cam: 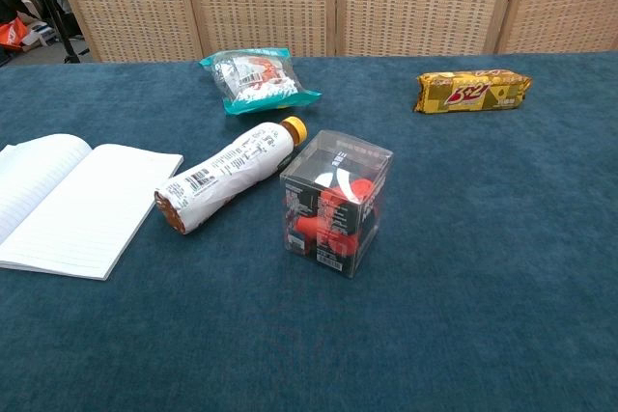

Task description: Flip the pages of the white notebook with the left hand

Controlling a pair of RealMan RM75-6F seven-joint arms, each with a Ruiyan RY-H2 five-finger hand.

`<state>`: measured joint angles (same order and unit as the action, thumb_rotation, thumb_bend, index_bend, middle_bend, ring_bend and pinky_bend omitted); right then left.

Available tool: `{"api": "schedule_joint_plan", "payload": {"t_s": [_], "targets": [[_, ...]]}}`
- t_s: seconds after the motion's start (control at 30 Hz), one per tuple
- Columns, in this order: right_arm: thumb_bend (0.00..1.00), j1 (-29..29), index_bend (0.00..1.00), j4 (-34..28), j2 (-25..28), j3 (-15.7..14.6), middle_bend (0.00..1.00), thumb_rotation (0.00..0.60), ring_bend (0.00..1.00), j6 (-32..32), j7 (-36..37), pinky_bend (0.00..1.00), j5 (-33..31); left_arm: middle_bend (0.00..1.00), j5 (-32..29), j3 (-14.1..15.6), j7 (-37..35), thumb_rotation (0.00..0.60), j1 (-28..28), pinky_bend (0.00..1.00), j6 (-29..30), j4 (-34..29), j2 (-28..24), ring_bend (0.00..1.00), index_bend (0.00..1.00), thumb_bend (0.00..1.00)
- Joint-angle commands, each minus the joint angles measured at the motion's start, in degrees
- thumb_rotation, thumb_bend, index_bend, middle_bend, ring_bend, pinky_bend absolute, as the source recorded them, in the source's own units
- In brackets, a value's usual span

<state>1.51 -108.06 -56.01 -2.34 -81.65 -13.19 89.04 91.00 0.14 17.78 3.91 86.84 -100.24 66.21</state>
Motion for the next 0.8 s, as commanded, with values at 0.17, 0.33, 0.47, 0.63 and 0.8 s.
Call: {"api": "schedule_joint_plan", "payload": {"t_s": [0.17, 0.33, 0.47, 0.63, 0.8], "targets": [[0.0, -0.15, 0.0, 0.44, -0.46, 0.09, 0.0, 0.6, 0.0, -0.76, 0.15, 0.0, 0.83, 0.0, 0.28, 0.01, -0.3, 0.6, -0.06, 0.0, 0.26, -0.02, -0.07, 0.0, 0.0, 0.03], [0.0, -0.2, 0.0, 0.3, -0.49, 0.07, 0.0, 0.6, 0.0, -0.85, 0.3, 0.0, 1.0, 0.0, 0.34, 0.03, -0.6, 0.6, 0.03, 0.0, 0.09, 0.04, -0.18, 0.0, 0.0, 0.03], [0.0, -0.14, 0.0, 0.36, -0.61, 0.19, 0.0, 0.6, 0.0, -0.57, -0.06, 0.0, 0.43, 0.0, 0.15, -0.14, -0.67, 0.6, 0.26, 0.0, -0.22, 0.29, -0.15, 0.0, 0.0, 0.03], [0.0, -0.26, 0.0, 0.54, -0.64, 0.54, 0.0, 0.6, 0.0, -1.2, 0.36, 0.0, 0.4, 0.0, -0.92, -0.65, -0.56, 0.6, 0.57, 0.0, -0.79, 0.58, 0.17, 0.0, 0.0, 0.03], [0.0, -0.27, 0.0, 0.96, -0.79, 0.58, 0.0, 0.6, 0.0, -1.21, 0.73, 0.0, 0.37, 0.0, -0.6, -0.52, -2.84, 0.6, 1.15, 0.0, -1.65, 2.01, -0.25, 0.0, 0.0, 0.01]]}}
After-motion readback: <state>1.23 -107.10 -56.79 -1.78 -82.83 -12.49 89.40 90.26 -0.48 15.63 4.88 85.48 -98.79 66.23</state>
